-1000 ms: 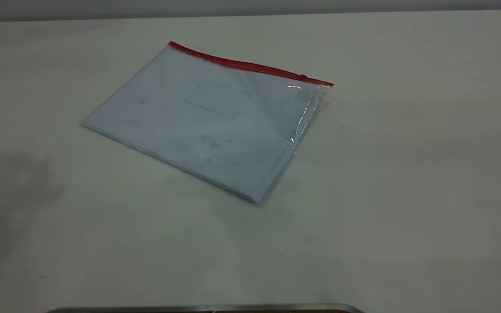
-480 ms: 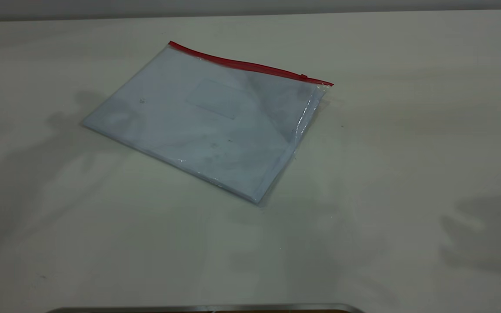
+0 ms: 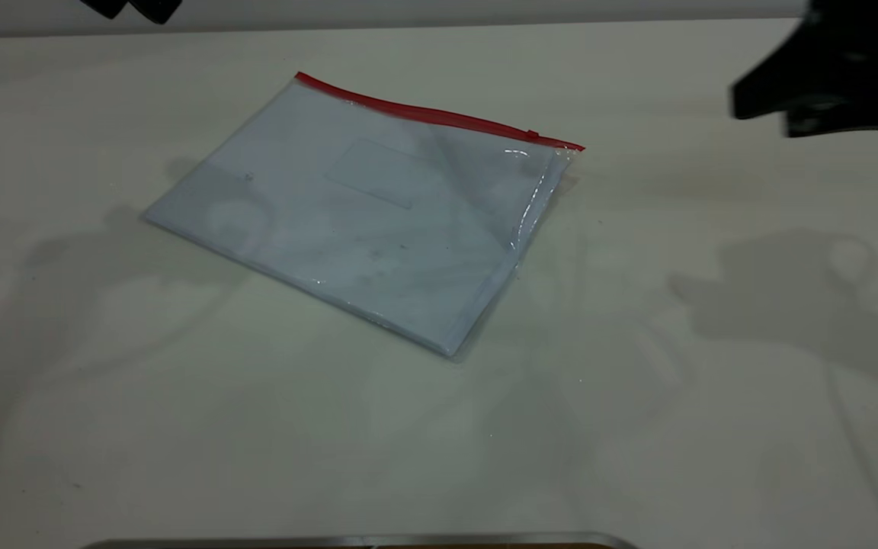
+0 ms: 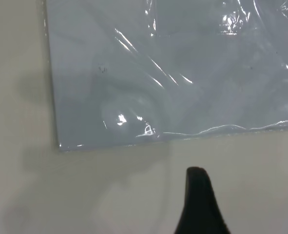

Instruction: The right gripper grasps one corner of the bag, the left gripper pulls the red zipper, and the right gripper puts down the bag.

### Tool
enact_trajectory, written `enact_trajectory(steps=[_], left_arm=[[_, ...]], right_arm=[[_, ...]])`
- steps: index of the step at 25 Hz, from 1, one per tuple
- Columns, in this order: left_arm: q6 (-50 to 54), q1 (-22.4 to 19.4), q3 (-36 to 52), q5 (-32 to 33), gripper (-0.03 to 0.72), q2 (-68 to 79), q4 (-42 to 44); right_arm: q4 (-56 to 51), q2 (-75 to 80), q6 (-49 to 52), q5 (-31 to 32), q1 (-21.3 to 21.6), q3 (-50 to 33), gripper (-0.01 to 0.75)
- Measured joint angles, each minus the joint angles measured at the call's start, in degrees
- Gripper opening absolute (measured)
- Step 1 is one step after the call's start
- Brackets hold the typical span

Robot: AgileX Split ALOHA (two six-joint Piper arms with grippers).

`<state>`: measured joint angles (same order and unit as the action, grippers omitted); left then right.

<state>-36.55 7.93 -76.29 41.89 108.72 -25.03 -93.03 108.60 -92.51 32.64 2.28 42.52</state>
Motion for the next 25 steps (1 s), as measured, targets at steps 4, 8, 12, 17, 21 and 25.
enact_trajectory(steps=[4,8,12,17,21,25], left_arm=[[0.0,0.0,0.0,0.0,0.565,0.0,0.0],[0.0,0.0,0.0,0.0,0.565,0.0,0.0],[0.3,0.0,0.0,0.0,0.565,0.0,0.0],[0.3,0.0,0.0,-0.05,0.565,0.0,-0.52],[0.3,0.0,0.0,-0.05,0.565,0.0,-1.75],[0.3,0.0,0.0,-0.1,0.565,0.0,-1.97]], right_arm=[[-4.94,11.64,-5.36,4.66,0.0,7.07,0.565],[-4.98,21.35,-6.25,7.73,0.0,14.34,0.565],[-4.76,28.25,-6.3,10.02,-0.89,20.78,0.565],[-4.3,33.8,-6.3,10.51,-4.06,26.77,0.565],[-4.11,36.38,-6.3,10.5,-7.42,30.96,0.565],[-4.25,38.69,-6.37,9.85,-9.67,34.4,0.565]])
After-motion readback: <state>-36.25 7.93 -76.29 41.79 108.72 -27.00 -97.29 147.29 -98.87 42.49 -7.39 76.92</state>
